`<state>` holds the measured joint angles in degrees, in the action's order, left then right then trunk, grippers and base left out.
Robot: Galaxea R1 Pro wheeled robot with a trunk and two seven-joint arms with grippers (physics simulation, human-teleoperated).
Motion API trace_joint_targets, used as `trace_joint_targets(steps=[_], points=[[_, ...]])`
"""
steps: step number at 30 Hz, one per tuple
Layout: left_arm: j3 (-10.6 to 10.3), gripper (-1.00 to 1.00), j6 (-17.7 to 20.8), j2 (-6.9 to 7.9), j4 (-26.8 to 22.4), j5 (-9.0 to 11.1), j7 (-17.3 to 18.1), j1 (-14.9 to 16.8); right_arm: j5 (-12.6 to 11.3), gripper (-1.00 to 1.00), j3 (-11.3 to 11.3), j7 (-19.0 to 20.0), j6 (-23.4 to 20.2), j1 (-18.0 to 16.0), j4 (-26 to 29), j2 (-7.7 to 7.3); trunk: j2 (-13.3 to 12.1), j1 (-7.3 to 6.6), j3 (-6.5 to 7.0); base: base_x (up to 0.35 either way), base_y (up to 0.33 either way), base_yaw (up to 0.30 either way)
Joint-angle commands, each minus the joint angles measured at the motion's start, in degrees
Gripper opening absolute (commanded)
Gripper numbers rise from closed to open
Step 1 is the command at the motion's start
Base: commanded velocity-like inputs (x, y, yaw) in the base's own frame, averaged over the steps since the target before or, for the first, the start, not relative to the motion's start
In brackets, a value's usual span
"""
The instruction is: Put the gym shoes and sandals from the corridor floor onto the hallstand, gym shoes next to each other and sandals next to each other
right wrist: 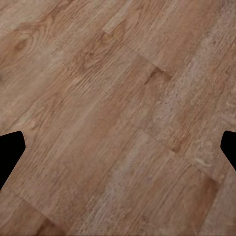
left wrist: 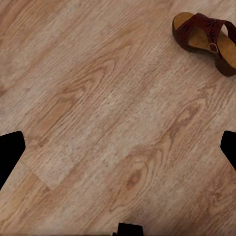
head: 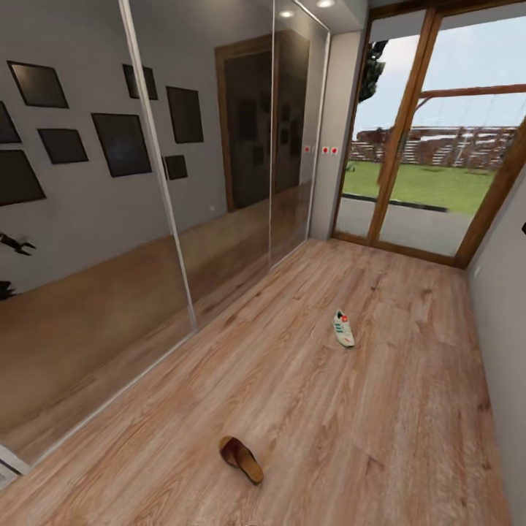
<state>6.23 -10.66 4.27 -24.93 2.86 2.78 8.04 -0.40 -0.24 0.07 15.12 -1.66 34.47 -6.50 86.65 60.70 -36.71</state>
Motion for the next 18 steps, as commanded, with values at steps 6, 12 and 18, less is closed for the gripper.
trace_joint_targets(steps=[6, 12, 18], points=[[0.2, 1.00, -0.1, -0.02, 0.1, 0.3, 0.3, 0.0, 0.0, 1.00, 0.0, 0.0, 0.2, 0.0, 0.0, 0.00, 2.4, 1.32, -1.54, 0.000, 0.000, 0.190], [0.2, 1.00, -0.1, -0.01, 0.1, 0.3, 0.3, 0.0, 0.0, 1.00, -0.1, 0.0, 0.2, 0.0, 0.1, 0.00, 4.9, 2.64, -3.08, 0.000, 0.000, 0.046], [0.2, 1.00, -0.1, 0.01, 0.1, 0.3, 0.3, 0.0, 0.0, 1.00, -0.2, 0.0, 0.2, 0.0, 0.1, -0.03, 7.3, 3.95, -4.29, 0.000, 0.000, 0.003]])
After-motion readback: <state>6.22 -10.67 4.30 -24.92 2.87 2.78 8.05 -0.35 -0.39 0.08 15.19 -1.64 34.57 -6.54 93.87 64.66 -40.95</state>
